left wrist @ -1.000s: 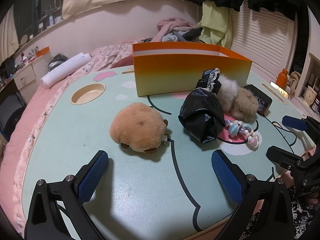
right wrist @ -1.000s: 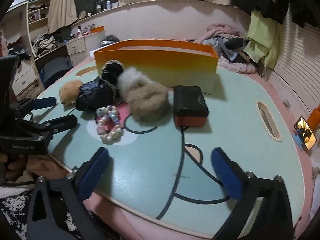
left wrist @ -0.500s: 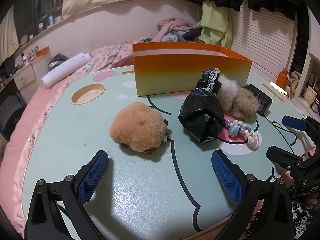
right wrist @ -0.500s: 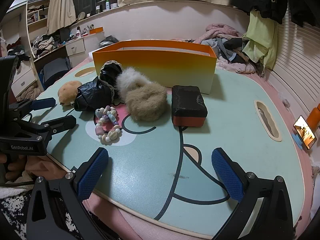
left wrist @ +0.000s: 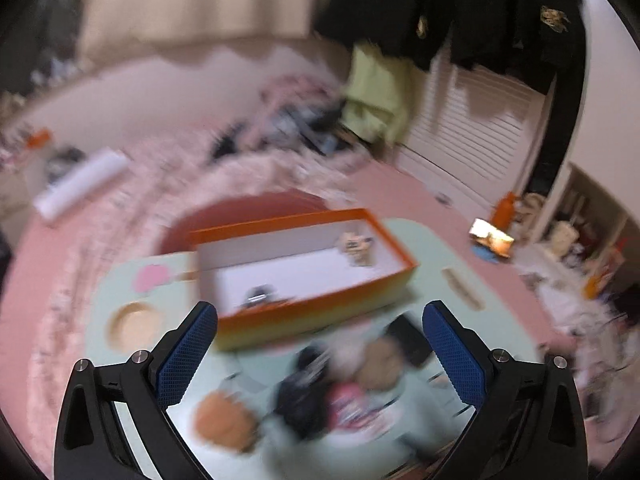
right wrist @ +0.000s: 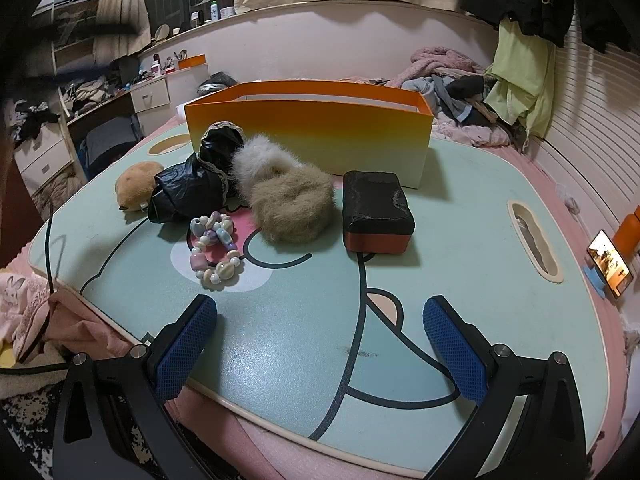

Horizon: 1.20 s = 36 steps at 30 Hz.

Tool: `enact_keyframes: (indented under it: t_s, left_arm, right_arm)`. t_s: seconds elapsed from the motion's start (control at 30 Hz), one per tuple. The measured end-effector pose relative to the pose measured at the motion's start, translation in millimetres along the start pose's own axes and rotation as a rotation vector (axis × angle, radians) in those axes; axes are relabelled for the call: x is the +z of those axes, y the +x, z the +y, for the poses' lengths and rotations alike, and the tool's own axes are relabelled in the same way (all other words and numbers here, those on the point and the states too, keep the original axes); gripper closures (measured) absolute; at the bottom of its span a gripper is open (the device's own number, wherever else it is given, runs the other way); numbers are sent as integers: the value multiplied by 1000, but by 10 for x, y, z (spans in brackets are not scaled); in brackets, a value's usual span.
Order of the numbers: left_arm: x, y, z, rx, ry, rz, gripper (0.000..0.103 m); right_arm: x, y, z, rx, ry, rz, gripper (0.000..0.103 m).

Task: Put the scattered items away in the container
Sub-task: 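Reach into the orange box and grasp the cartoon figurine with the left gripper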

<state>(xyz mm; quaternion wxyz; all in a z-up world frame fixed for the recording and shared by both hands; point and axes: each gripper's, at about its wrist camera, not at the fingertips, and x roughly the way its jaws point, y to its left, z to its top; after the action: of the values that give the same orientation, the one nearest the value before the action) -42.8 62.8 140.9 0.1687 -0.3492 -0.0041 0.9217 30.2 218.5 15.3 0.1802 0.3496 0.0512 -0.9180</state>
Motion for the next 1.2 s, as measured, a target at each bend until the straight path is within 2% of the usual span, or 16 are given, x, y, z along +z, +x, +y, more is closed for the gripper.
enact_keyframes:
  t_s: [0.03, 0.07, 0.1, 0.17, 0.23, 0.3, 0.47, 0.53, 0.63, 0.73, 0.83, 0.87, 0.9, 0.97, 1.13, 1.2]
  left_arm:
    - [156, 211, -45, -32, -17, 55, 2]
    - [271, 421, -79, -43, -31, 107, 8]
    - [349, 626, -104, -38, -46, 158, 16]
    - [491, 1097, -107, -30, -99, 275, 24]
    - [556, 1522, -72, -56, -172, 373, 24]
    - [563, 1797, -9, -48, -263, 415, 33]
    - [531, 2157, 86, -40, -416, 427, 36]
    - [527, 2230, 119, -81, -479, 429, 36]
    - [535, 2309, 105, -41, -505, 432, 36]
    - [504, 2391, 28, -19, -488, 438, 37]
    - [503, 2387, -105, 56, -397, 418, 38]
    - [503, 2381, -123, 78, -374, 418, 47]
    - [494, 2375, -154, 107, -344, 418, 60]
    - [494, 2370, -126, 114, -319, 424, 69]
    - [492, 2295, -16, 139, -256, 435, 70]
    - [491, 2239, 45, 115, -258, 430, 70]
  right_arm:
    - [-1, 1, -1, 0, 0, 0, 0]
    - [-2, 2, -3, 0, 0, 0, 0]
    - [-2, 1, -3, 0, 0, 0, 0]
    - [0, -2, -8, 1, 1, -2, 0]
    - [-6, -6, -20, 3, 1, -4, 0]
    - [-17, -10, -25, 6, 1, -7, 0]
    - [-38, -20, -19, 12, 1, -15, 0]
    - [-41, -21, -19, 14, 1, -18, 0]
    - [-44, -20, -19, 15, 2, -21, 0]
    - [-45, -19, -17, 15, 2, -22, 0]
    - [-47, -20, -16, 16, 3, -22, 0]
    - [-47, -20, -14, 15, 2, -22, 0]
    - [-45, -18, -10, 15, 2, -22, 0]
    - [-45, -18, -14, 14, 2, -22, 0]
    - [-47, -16, -10, 14, 2, -22, 0]
    - [-47, -16, -10, 14, 2, -22, 0]
